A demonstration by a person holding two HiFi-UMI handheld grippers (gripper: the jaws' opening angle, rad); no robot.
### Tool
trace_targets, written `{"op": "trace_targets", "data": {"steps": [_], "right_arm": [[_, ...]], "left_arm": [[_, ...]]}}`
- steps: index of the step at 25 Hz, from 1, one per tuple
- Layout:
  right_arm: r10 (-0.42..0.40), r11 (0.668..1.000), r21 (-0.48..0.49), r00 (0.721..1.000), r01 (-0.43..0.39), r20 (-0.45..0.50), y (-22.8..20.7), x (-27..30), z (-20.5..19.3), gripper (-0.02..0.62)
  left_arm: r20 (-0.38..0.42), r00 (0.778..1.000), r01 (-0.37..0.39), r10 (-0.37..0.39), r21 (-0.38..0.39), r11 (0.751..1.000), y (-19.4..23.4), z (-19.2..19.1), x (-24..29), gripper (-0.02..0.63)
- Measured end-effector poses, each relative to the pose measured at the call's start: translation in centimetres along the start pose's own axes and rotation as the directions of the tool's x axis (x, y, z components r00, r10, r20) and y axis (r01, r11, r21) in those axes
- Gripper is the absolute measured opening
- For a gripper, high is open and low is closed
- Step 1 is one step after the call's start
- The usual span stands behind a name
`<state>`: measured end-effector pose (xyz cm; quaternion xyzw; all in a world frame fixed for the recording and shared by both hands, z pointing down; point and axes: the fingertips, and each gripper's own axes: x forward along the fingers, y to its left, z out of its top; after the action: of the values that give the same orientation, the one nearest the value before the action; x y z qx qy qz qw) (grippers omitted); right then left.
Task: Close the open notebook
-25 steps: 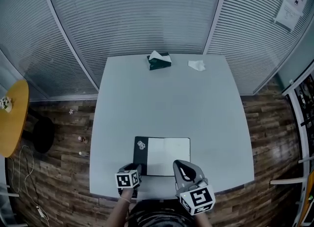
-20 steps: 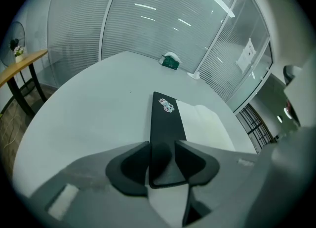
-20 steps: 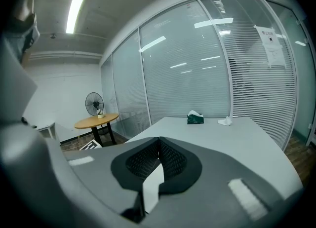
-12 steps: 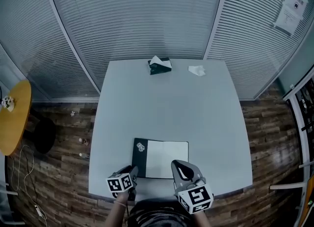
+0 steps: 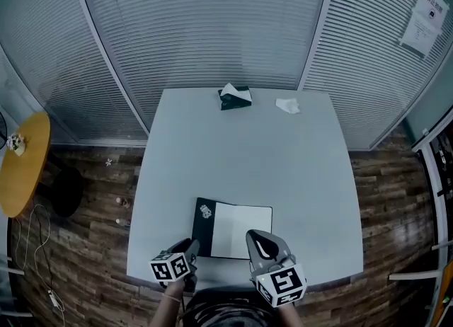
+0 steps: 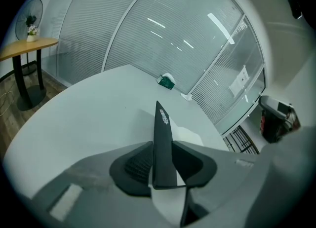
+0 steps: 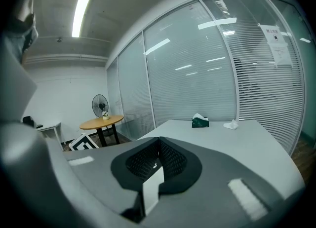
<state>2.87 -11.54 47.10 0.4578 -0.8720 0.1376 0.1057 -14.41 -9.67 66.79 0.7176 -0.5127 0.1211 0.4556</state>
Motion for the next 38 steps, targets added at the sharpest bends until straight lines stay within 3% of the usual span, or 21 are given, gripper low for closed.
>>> {"op": "trace_targets", "data": {"steps": [13,23,38], "right_arm": [[0.037,0.999,0.017,0.999,-0.038,0.027,-0.8,-0.8,0.3,0.000],[0.026,0.999,0.023,0.999,-0.027,0.035,-2.0,-2.2,0.2,0.000],[-0.011,1.000,0.027,0.999,0.010,0.038,-4.5,-4.2,-0.4,0.000]], "left_arm": [[0.055,0.997,0.050,-0.054,0.064,0.997,-4.8,1.1,-1.3,0.082],[0.044,0.994,0.095,-0.100,0.103,0.990,-8.5,0.1,-0.4,0.037],[0.025,0.985,0.165,-0.170,0.153,0.974,-12.8,-0.9,0.4,0.041]]}}
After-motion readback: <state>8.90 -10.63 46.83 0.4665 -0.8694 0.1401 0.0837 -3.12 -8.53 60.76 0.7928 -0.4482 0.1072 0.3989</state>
